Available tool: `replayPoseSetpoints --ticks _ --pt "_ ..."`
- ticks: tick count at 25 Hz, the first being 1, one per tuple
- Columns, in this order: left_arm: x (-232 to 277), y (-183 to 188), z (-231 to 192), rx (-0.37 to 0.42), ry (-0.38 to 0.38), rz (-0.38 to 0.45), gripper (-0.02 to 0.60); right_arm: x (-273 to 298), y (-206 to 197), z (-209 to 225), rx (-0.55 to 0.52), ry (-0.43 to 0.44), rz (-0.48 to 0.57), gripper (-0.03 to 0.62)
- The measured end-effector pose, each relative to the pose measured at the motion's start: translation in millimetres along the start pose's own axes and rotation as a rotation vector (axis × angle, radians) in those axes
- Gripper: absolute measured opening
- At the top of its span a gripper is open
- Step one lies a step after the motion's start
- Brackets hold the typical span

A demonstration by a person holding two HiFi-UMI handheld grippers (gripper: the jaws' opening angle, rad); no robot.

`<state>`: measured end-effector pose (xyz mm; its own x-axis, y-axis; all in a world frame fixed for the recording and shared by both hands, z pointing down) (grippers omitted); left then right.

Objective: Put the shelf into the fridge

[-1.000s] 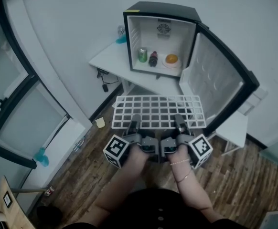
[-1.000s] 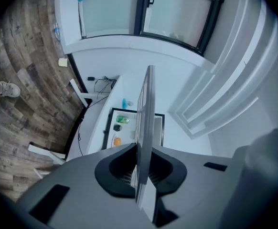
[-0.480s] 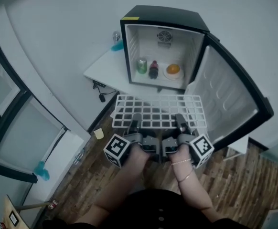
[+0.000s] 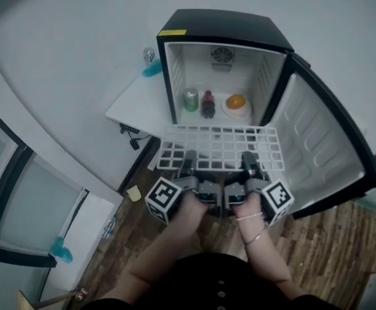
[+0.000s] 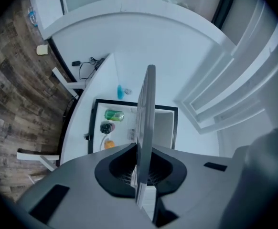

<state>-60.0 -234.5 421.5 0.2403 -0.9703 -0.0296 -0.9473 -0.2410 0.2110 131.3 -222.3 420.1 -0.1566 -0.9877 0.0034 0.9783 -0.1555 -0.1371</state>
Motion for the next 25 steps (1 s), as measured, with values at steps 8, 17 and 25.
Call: replayPoseSetpoints --ticks 8,17,25 --pt "48.7 7.3 -1.5 0.007 0.01 -0.082 0.029 38.7 11.1 5.2 0.007 0.007 0.073 0.034" --pt "85.5 10.1 0.9 0.001 -0.002 -0.131 0.029 65.6 19.7 2.1 0.005 0.025 0.126 0.034" --pt "102.7 13.7 -1.7 -0.028 0.011 -0.141 0.029 81.8 21.6 5.3 0.011 0.015 0.116 0.034"
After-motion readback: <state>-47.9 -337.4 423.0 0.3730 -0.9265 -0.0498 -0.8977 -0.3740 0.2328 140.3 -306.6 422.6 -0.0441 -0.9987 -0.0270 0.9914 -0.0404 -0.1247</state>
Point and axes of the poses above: the fingertips, and each gripper's own axes: x forward along the fingers, z to its right, y out of its top, the point moved 2 cm from there along -x, backward along the fingers, and after that the axes turned 7 degrees about -x, right-handed, at the moved point
